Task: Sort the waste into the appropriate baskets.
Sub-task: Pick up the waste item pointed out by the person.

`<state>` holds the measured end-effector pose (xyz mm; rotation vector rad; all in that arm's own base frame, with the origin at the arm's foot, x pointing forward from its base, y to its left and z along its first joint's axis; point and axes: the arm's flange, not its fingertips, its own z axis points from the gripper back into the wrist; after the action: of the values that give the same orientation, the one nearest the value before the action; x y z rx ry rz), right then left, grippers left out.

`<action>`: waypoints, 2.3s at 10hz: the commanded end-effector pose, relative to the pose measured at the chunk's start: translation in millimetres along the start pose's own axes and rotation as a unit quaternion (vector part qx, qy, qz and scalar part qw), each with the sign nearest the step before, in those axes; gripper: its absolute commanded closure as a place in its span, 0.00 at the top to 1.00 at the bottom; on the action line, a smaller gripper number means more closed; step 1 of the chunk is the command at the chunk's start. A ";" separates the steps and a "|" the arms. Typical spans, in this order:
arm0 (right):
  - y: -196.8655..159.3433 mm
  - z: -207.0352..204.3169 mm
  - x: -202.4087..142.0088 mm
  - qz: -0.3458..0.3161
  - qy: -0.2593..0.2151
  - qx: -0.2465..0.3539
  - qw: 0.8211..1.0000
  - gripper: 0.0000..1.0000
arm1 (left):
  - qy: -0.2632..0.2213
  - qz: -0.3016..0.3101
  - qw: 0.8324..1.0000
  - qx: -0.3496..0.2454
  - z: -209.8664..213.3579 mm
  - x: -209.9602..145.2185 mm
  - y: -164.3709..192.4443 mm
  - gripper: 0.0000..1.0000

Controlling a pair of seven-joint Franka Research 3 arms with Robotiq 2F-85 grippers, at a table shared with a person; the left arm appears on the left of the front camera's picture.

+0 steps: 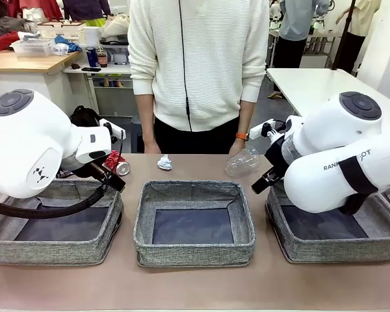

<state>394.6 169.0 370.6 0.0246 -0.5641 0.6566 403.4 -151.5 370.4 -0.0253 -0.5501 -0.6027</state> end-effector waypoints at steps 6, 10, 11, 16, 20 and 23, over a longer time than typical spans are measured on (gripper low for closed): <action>-7.4 185.3 -38.0 0.043 -0.064 0.015 0.997 1.00 | 0.018 0.028 0.999 0.034 229.2 -20.9 -3.7 1.00; -19.2 186.3 1.3 0.004 -0.047 0.035 0.998 1.00 | 0.028 -0.037 0.988 -0.145 212.3 -11.5 -6.3 1.00; -33.6 203.5 -20.7 -0.052 -0.062 0.095 0.992 1.00 | 0.005 -0.016 0.965 -0.262 215.0 -17.0 8.0 1.00; -111.9 217.8 -105.3 -0.442 -0.120 0.482 0.747 1.00 | -0.232 0.237 0.730 -0.598 200.8 -95.0 93.2 1.00; -129.5 217.4 -118.7 -0.343 -0.113 0.463 0.810 1.00 | -0.138 0.354 0.787 -0.486 172.2 -87.5 106.2 1.00; -129.5 217.4 -118.7 -0.343 -0.113 0.463 0.810 1.00 | -0.228 0.242 0.740 -0.585 199.5 -108.9 135.9 1.00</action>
<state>287.2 -40.3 512.0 1.1936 -0.3284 0.1231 313.9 52.9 497.0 -1.4964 -0.4849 -0.2752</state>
